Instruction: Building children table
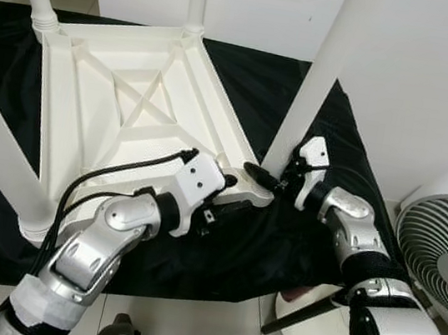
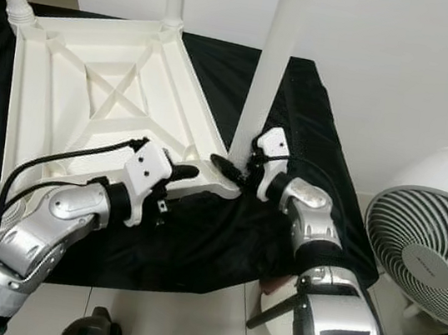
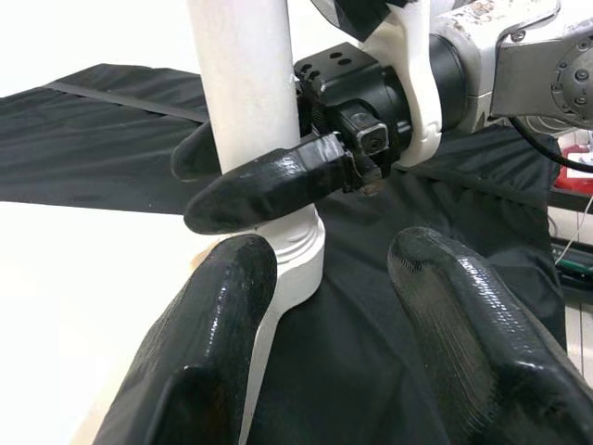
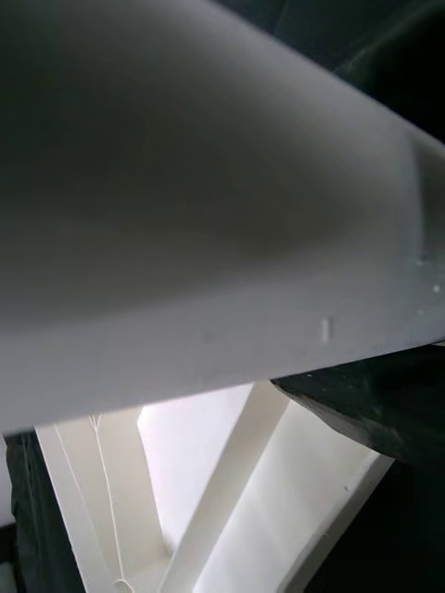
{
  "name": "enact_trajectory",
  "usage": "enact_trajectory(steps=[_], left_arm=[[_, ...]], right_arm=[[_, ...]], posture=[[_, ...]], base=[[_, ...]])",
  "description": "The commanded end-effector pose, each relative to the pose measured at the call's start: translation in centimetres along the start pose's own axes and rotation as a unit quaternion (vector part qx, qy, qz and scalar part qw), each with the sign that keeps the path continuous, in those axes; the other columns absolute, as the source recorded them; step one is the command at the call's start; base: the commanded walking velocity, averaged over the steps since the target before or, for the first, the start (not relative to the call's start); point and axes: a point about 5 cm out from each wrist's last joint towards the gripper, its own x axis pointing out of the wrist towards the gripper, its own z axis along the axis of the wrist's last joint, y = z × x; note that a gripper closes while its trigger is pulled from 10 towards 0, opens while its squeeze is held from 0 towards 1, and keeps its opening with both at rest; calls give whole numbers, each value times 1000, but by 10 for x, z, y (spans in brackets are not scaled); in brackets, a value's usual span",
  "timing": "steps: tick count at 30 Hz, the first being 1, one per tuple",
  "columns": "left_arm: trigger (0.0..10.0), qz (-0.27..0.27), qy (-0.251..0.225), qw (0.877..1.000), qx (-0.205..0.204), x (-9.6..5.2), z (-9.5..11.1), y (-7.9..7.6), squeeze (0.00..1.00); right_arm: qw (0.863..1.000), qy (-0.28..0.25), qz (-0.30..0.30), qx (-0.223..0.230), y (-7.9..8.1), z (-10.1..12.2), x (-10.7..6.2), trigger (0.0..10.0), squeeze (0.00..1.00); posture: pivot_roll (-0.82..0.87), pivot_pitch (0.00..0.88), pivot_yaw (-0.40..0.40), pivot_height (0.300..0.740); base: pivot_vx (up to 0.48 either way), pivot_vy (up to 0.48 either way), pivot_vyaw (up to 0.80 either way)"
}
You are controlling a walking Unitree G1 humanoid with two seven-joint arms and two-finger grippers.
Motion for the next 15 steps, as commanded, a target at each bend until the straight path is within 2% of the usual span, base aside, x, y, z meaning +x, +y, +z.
enact_trajectory(steps=[1,6,7,10,11,13,14,15], left_arm=[[10000,-2,-2,1000,-5,0,0,0,0],[10000,-1,-3,1000,-7,0,0,-1,0],[10000,0,-3,1000,-9,-1,0,-2,0],[10000,1,-3,1000,-10,-1,0,-2,0],[10000,1,-3,1000,-11,-2,0,-2,0],[10000,1,-3,1000,-11,-2,0,-2,0],[10000,2,-2,1000,-12,-2,-1,-3,0],[10000,2,-2,1000,-12,-2,-1,-3,0]], right_arm=[[1000,11,4,-2,-2,-2,-2,0,0],[1000,13,-16,-2,-5,-5,-8,0,0],[998,13,-63,-3,-10,-5,-10,10000,0],[996,14,-90,-5,-12,-5,-10,10000,0],[992,13,-126,0,-14,-5,-10,10000,0],[992,13,-126,0,-14,-5,-10,10000,0],[986,8,-168,14,-14,-4,-9,10000,0],[986,8,-168,14,-14,-4,-9,10000,0]], posture=[[24,15,-48,740],[22,26,-54,740],[23,30,-59,740],[23,30,-59,740],[23,37,-64,740],[23,37,-64,740],[21,40,-63,740],[21,40,-63,740]], base=[[0,0,0],[0,0,0],[0,0,0],[0,0,0],[0,0,0],[0,0,0],[0,0,0],[0,0,0]])
